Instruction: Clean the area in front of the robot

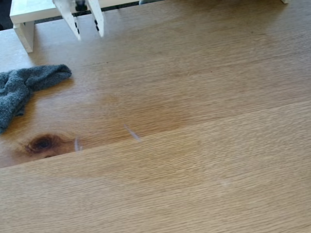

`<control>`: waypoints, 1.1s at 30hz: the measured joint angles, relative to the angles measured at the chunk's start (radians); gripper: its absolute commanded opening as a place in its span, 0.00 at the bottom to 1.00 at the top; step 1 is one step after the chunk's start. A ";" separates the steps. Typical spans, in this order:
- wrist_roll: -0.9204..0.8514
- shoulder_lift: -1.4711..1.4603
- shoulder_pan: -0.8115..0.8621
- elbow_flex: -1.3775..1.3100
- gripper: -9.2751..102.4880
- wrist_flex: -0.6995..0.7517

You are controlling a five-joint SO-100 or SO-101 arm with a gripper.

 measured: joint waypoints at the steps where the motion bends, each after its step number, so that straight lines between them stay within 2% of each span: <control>1: 0.008 -0.067 0.031 -0.037 0.35 -0.011; 6: 0.018 -0.388 0.242 -0.276 0.38 -0.077; 10: -0.006 -0.609 0.456 -0.417 0.37 -0.143; 17: -0.190 -0.946 0.739 -0.479 0.36 -0.362; 21: -0.295 -1.117 0.798 -0.495 0.32 -0.459; 28: -0.433 -1.310 0.807 -0.509 0.08 -0.597; 33: -0.449 -1.319 0.799 -0.509 0.08 -0.607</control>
